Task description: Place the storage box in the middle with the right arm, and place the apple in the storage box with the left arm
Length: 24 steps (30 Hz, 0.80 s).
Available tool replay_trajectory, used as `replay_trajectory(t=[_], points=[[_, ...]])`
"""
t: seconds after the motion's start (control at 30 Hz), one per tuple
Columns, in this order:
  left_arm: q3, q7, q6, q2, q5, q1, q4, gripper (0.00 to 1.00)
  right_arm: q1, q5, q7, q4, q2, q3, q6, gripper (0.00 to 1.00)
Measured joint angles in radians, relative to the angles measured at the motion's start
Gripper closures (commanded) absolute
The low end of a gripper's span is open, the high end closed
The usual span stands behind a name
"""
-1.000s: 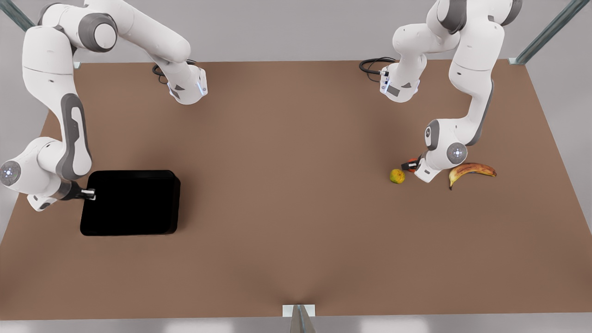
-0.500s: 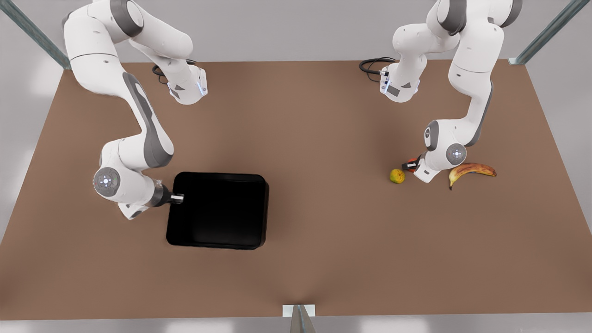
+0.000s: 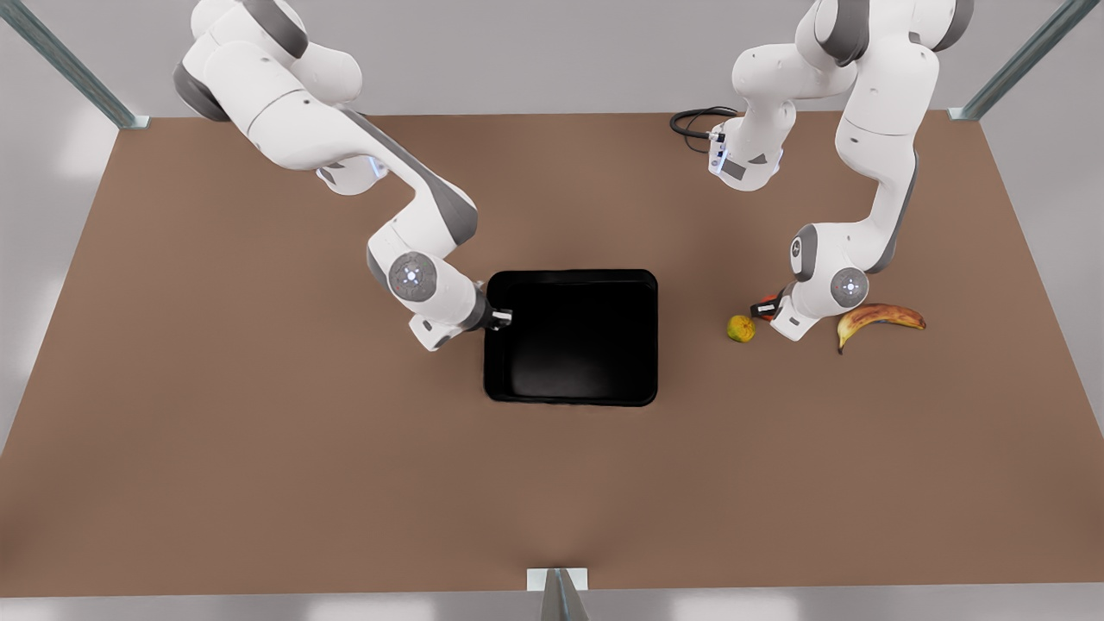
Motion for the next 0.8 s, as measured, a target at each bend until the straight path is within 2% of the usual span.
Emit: replay_trajectory(t=[0.23,0.27,0.43,0.47,0.5,0.57,0.67,0.73,0.77,0.8], points=[[-0.001,-0.004,0.0,0.002,0.005,0.0,0.0,0.32,-0.005,-0.08,-0.019,0.007,0.1,-0.025,0.03,0.79],[0.0,-0.007,-0.001,0.0,0.006,0.0,0.0,0.32,-0.002,-0.082,-0.03,0.022,0.103,-0.025,0.027,0.0],[0.0,-0.01,-0.009,-0.008,0.008,0.002,0.0,0.32,-0.008,-0.073,-0.016,0.105,0.091,-0.022,-0.012,0.0],[-0.001,-0.011,-0.011,-0.012,0.008,0.003,0.001,0.32,-0.024,-0.068,-0.023,0.2,0.086,-0.019,-0.159,0.0],[0.0,-0.013,-0.014,-0.017,0.009,0.003,0.002,0.32,-0.077,-0.045,-0.035,0.3,0.076,-0.002,-0.317,0.0],[0.0,-0.014,-0.034,-0.044,0.009,0.004,0.002,0.32,-0.314,0.004,-0.27,0.397,0.014,0.03,-0.591,0.0],[-0.001,-0.034,-0.073,-0.085,0.009,-0.004,0.019,0.32,-0.695,-0.078,-0.644,0.385,-0.085,0.022,-0.741,0.0],[-0.006,-0.06,-0.124,-0.1,0.009,-0.011,0.064,0.32,-0.782,-0.145,-0.663,0.385,-0.107,0.023,-0.752,0.0],[-0.008,-0.08,-0.128,-0.11,0.009,-0.028,0.087,0.32,-0.775,-0.172,-0.662,0.386,-0.122,0.021,-0.751,0.0],[-0.008,-0.109,-0.129,-0.117,0.009,-0.054,0.103,0.32,-0.702,-0.185,-0.664,0.393,-0.128,-0.032,-0.753,0.0]])
